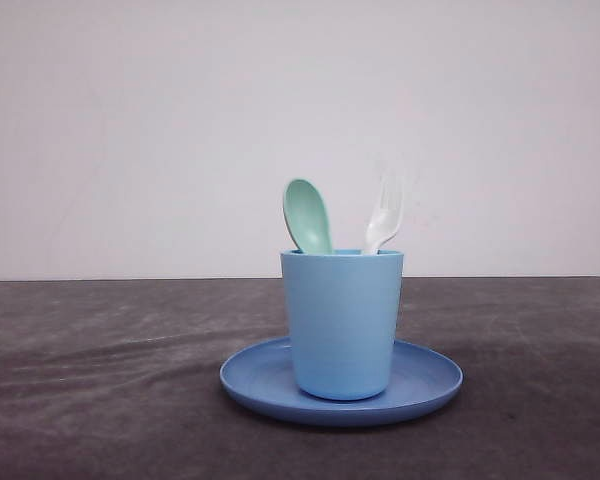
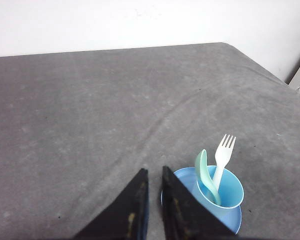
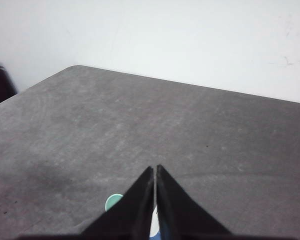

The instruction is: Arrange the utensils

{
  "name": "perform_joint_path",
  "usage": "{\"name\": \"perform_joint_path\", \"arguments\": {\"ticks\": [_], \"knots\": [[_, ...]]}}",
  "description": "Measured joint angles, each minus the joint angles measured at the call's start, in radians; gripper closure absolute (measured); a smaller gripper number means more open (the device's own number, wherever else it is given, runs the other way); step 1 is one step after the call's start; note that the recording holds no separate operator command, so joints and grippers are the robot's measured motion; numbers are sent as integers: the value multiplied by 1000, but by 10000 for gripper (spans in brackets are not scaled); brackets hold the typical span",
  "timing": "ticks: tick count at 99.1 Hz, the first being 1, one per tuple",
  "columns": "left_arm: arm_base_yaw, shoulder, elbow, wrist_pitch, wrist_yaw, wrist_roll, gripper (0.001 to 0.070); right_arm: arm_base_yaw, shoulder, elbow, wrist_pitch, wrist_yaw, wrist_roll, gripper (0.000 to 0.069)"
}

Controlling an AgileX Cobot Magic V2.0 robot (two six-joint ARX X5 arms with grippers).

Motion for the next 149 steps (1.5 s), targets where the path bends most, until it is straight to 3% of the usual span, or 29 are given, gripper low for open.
{"name": "perform_joint_path", "arguments": {"ticks": [12, 27, 41, 61, 81, 110, 149], "knots": [[0, 0, 0, 0, -2, 5, 685, 0, 0, 0, 0, 0, 0, 683], [33, -1, 0, 0, -47, 23, 685, 0, 0, 0, 0, 0, 0, 683], [158, -14, -18, 15, -17, 29, 685, 0, 0, 0, 0, 0, 0, 683], [406, -103, -193, 24, 49, 32, 685, 0, 0, 0, 0, 0, 0, 683], [586, -269, -455, 225, 52, 69, 685, 0, 0, 0, 0, 0, 0, 683], [704, -463, -733, 301, 63, 111, 685, 0, 0, 0, 0, 0, 0, 683], [779, -559, -829, 343, 117, 137, 685, 0, 0, 0, 1, 0, 0, 683]]}}
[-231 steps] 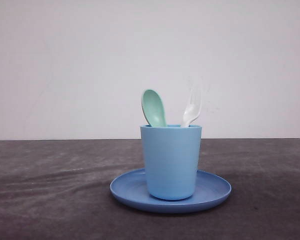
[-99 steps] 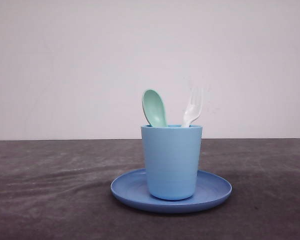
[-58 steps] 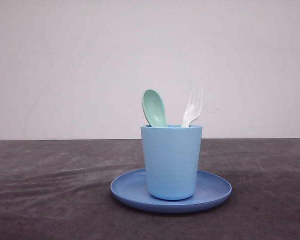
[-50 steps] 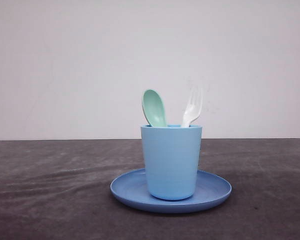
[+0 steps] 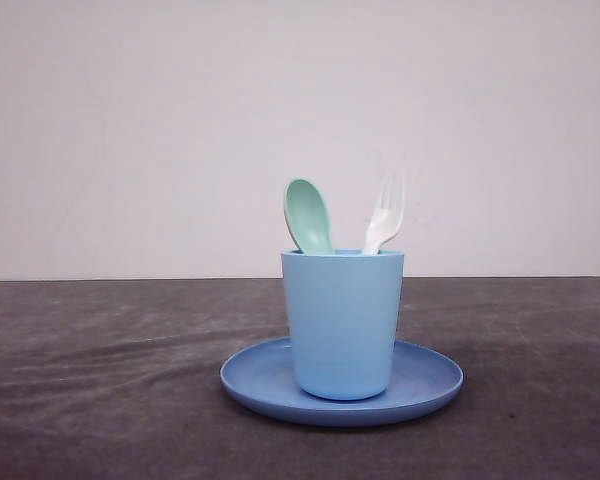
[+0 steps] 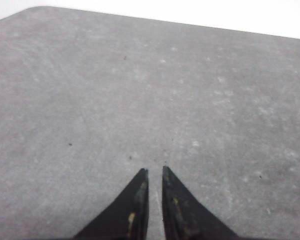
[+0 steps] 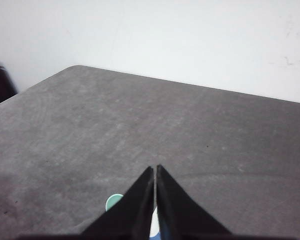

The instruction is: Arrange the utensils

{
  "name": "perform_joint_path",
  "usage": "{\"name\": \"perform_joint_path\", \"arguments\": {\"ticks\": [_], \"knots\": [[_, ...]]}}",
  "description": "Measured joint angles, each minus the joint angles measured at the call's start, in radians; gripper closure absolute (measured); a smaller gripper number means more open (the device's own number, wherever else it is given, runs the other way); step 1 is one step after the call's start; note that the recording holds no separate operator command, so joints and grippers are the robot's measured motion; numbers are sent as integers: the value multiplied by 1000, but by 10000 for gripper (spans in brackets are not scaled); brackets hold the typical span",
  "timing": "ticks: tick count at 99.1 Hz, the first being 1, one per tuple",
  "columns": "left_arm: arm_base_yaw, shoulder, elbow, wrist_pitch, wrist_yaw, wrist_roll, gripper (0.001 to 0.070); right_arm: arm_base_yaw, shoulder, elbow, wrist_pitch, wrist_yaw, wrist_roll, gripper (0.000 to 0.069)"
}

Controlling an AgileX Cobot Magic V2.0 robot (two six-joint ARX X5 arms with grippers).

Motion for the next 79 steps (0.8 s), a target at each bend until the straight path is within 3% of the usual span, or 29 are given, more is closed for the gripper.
{"name": "perform_joint_path", "arguments": {"ticks": [47, 79], "knots": [[7, 0, -3, 10, 66, 39, 685, 0, 0, 0, 0, 0, 0, 683], [8, 0, -5, 15, 69, 82, 685, 0, 0, 0, 0, 0, 0, 683]]}}
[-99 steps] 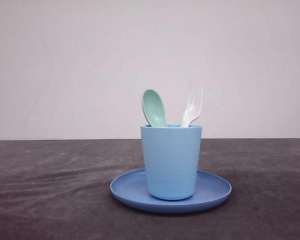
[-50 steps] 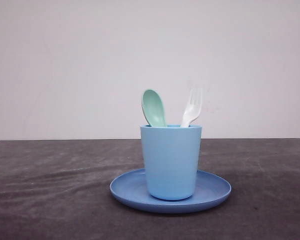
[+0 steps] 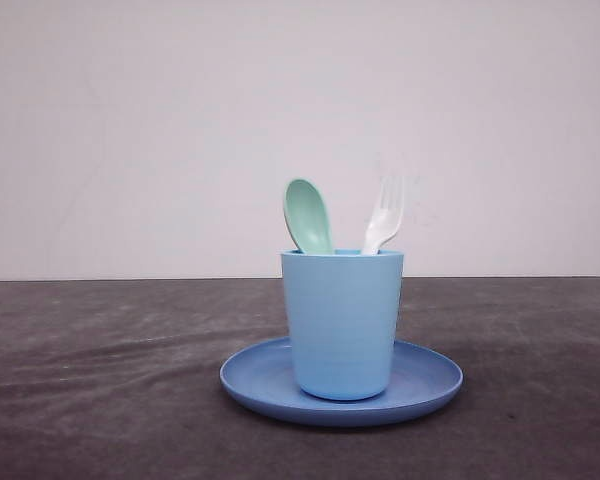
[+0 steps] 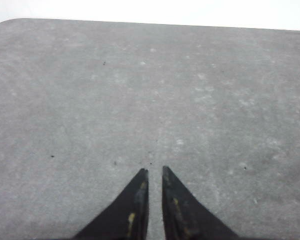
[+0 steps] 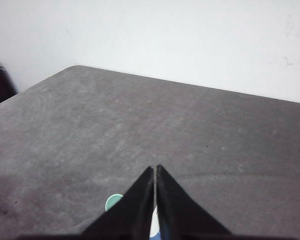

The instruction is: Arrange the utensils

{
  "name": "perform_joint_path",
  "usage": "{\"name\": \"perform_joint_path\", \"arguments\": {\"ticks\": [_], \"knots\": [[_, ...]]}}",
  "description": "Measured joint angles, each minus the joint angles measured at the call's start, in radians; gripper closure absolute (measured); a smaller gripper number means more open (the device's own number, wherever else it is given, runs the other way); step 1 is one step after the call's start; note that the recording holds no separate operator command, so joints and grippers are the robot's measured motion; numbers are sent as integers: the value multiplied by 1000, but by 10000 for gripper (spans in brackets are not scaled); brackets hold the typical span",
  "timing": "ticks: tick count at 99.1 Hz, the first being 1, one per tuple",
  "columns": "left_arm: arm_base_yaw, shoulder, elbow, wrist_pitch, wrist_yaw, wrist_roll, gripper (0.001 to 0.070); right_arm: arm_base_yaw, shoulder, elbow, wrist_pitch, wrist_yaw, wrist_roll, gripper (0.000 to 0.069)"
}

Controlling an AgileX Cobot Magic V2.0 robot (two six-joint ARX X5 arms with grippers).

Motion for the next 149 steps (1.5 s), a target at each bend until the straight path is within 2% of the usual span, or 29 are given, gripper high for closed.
{"name": "perform_joint_path", "arguments": {"ticks": [53, 74, 94, 112, 138, 149], "knots": [[0, 0, 0, 0, 0, 3, 685, 0, 0, 0, 0, 1, 0, 683], [0, 0, 0, 0, 0, 3, 685, 0, -6, 0, 18, 125, -23, 683], [0, 0, 0, 0, 0, 3, 685, -20, -20, 0, 19, 129, -57, 683], [0, 0, 0, 0, 0, 3, 685, -150, -31, 0, 19, 23, -82, 683], [0, 0, 0, 1, 0, 3, 685, -528, -100, -69, 25, -260, -126, 683], [0, 0, 0, 1, 0, 3, 685, -664, -169, -161, 48, -307, -152, 683]]}}
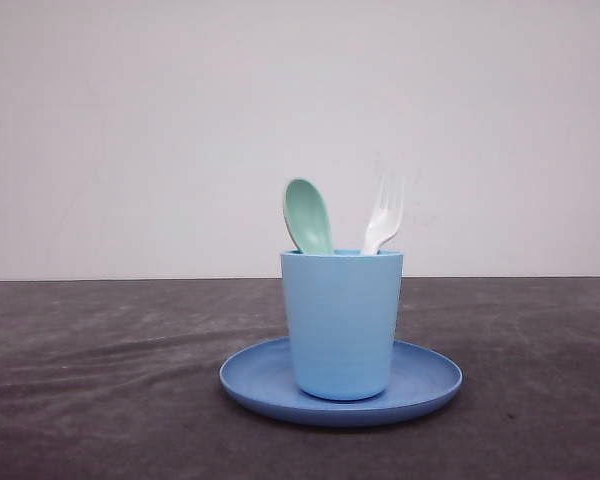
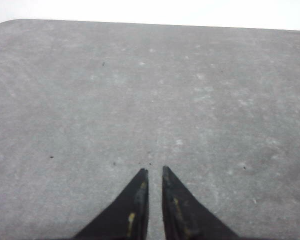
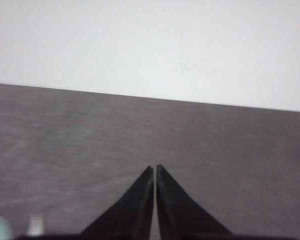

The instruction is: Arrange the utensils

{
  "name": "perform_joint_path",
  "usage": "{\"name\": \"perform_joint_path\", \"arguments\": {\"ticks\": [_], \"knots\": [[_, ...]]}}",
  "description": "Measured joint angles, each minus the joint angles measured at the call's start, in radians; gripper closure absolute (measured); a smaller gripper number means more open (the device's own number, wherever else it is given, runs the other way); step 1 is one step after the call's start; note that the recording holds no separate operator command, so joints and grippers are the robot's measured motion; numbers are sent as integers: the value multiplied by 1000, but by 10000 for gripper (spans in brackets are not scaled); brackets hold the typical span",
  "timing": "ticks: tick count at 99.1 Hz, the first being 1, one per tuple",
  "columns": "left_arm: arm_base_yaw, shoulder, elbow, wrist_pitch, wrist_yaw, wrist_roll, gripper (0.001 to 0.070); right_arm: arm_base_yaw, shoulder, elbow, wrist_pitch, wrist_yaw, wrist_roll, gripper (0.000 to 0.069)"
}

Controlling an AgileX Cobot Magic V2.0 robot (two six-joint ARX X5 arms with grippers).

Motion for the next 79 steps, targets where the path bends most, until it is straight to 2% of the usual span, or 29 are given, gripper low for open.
{"name": "perform_joint_path", "arguments": {"ticks": [26, 43, 79], "knots": [[0, 0, 0, 0, 0, 0, 685, -158, -249, -341, 196, -49, -40, 683], [0, 0, 0, 0, 0, 0, 685, -217, -366, -550, 227, -51, -45, 683], [0, 0, 0, 0, 0, 0, 685, -290, -435, -724, 258, -55, -15, 683]]}}
